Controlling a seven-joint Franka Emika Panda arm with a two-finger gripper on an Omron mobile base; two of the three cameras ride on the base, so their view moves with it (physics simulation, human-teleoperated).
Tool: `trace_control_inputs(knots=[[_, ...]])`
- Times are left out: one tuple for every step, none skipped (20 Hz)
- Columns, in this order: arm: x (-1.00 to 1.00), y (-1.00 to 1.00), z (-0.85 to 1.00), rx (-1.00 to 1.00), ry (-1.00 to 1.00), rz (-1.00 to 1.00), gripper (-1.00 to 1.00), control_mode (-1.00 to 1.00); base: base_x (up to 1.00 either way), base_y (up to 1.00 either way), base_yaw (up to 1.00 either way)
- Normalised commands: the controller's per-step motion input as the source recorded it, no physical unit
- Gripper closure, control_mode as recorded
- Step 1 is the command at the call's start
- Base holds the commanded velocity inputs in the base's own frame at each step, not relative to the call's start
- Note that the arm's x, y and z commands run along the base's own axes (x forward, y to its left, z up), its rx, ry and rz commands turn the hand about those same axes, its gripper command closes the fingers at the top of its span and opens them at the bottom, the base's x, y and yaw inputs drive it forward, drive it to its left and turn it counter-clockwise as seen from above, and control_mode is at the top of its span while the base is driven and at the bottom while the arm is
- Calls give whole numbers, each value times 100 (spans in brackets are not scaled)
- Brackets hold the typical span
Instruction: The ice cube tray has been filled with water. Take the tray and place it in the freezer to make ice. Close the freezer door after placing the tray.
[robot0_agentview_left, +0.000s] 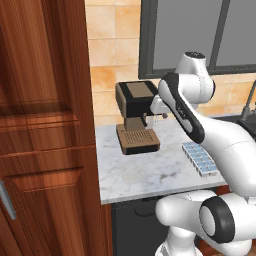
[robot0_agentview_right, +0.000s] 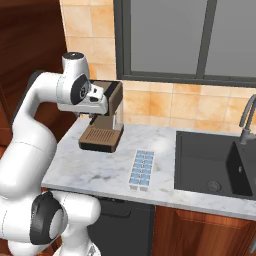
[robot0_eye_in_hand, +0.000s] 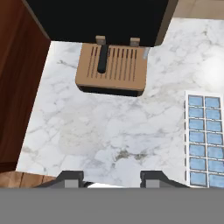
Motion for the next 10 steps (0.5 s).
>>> trace_control_inputs(knots=[[-5, 0, 0, 0, -1, 0, -100, -100, 0, 0, 0], [-8, 0, 0, 0, 0, 0, -100, -100, 0, 0, 0], [-16, 0, -7, 0, -11, 0, -100, -100, 0, 0, 0], [-19, 0, -16, 0, -15, 0, -100, -100, 0, 0, 0], [-13, 0, -17, 0, -10, -1, -100, -100, 0, 0, 0], [-4, 0, -19, 0, -8, -3, -100, -100, 0, 0, 0], [0, 0, -20, 0, -5, -3, -100, -100, 0, 0, 0], [-1, -1, -20, 0, -7, -4, -100, -100, 0, 0, 0], [-9, -4, -19, 0, -10, -1, -100, -100, 0, 0, 0], [-10, -6, -21, 0, -15, -1, -100, -100, 0, 0, 0]])
